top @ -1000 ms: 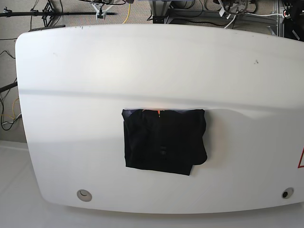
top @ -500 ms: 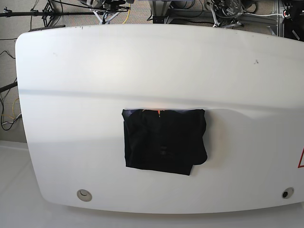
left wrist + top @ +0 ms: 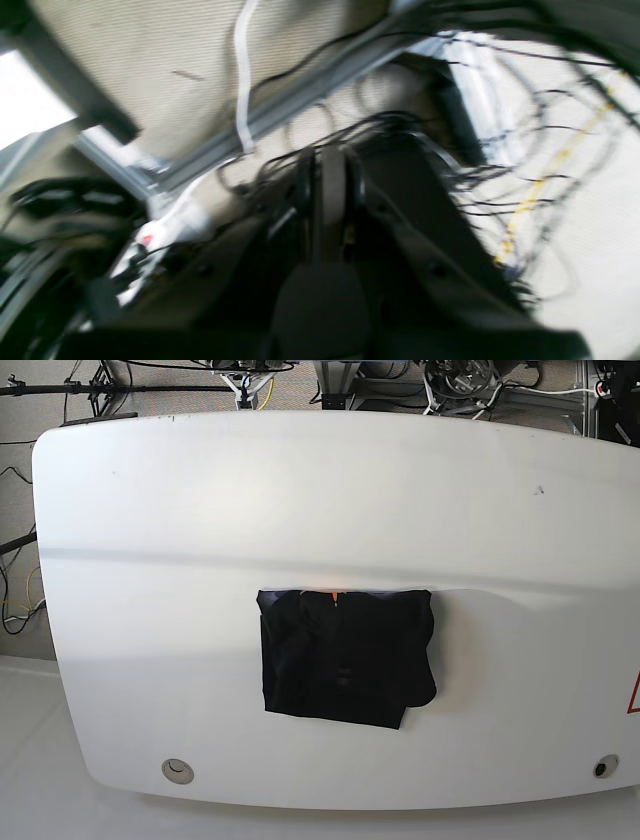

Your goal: Fold the T-shirt properly

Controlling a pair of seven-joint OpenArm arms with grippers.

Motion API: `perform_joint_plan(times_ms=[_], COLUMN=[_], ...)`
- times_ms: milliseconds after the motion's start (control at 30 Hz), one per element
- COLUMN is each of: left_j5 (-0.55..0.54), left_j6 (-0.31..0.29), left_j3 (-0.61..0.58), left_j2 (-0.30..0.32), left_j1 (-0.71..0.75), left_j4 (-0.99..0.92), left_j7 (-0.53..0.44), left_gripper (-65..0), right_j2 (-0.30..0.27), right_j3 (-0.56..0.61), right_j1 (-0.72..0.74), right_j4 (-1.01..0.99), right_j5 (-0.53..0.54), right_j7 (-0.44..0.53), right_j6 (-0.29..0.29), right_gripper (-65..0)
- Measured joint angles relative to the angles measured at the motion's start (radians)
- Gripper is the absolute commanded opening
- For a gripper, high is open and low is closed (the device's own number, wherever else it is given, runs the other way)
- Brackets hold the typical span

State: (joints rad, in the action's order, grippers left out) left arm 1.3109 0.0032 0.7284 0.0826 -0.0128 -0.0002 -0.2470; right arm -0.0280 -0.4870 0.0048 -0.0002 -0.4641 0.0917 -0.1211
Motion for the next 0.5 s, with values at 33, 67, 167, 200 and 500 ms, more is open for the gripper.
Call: perform_joint_plan(times_ms=[33,67,167,200,500], left_j5=[-0.002,-0.002,-0.002,-0.002,0.002], left_j6=[0.004,0.004,0.004,0.004,-0.004], left_j3=[0.000,0.000,0.003,0.003,-0.003], left_j2=[0.005,0.007,0.006,0.006,-0.008], left_j1=[-0.001,-0.001,0.000,0.002,0.035], left_j4=[0.000,0.001,0.001,0.001,0.000], left_j7=[0.001,0.001,0.001,-0.001,0.037], left_gripper=[-65.0,-65.0,-65.0,-65.0,-65.0], right_j2=[0.000,0.000,0.006,0.010,0.031], right_j3=[0.000,0.000,0.000,0.000,-0.004], right_j1=[0.004,0.006,0.011,0.011,0.011], right_j4=[0.000,0.002,0.002,0.002,0.000], right_j5=[0.000,0.000,0.000,0.000,0.000], right_j7=[-0.013,-0.028,-0.064,-0.071,-0.131], right_j6=[0.000,0.000,0.000,0.000,-0.003], right_gripper=[-63.5,-64.4,-65.0,-65.0,-65.0])
